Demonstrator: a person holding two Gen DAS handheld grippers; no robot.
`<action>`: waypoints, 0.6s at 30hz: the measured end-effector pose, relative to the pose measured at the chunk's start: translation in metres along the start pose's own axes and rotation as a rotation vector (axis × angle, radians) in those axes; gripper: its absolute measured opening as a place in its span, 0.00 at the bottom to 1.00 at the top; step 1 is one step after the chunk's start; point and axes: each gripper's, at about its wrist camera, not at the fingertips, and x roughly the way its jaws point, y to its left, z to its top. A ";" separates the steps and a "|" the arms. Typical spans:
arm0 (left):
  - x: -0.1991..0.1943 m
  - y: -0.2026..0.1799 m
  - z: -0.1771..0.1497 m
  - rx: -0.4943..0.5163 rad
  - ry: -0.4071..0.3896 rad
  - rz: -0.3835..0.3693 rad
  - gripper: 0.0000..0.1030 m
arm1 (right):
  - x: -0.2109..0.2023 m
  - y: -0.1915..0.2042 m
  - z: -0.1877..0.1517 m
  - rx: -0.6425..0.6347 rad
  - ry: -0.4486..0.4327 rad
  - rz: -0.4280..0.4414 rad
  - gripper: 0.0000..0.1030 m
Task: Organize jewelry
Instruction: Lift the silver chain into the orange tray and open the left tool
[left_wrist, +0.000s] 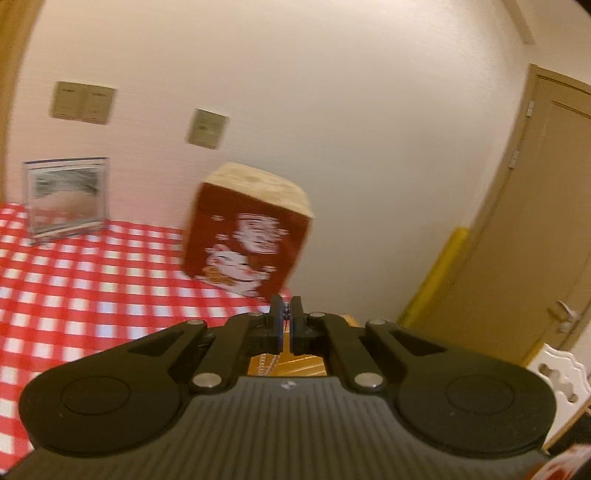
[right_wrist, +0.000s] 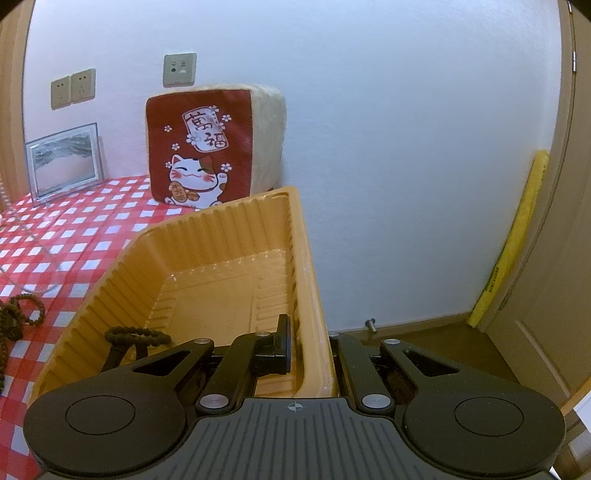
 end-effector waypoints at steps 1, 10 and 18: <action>0.005 -0.005 0.000 0.003 0.004 -0.022 0.02 | 0.000 0.000 0.000 0.000 -0.001 0.002 0.06; 0.057 -0.043 0.001 0.026 0.031 -0.117 0.02 | 0.000 -0.001 0.001 0.007 -0.002 0.016 0.06; 0.089 -0.062 0.001 0.026 0.013 -0.161 0.02 | 0.001 -0.002 0.001 0.009 0.002 0.026 0.06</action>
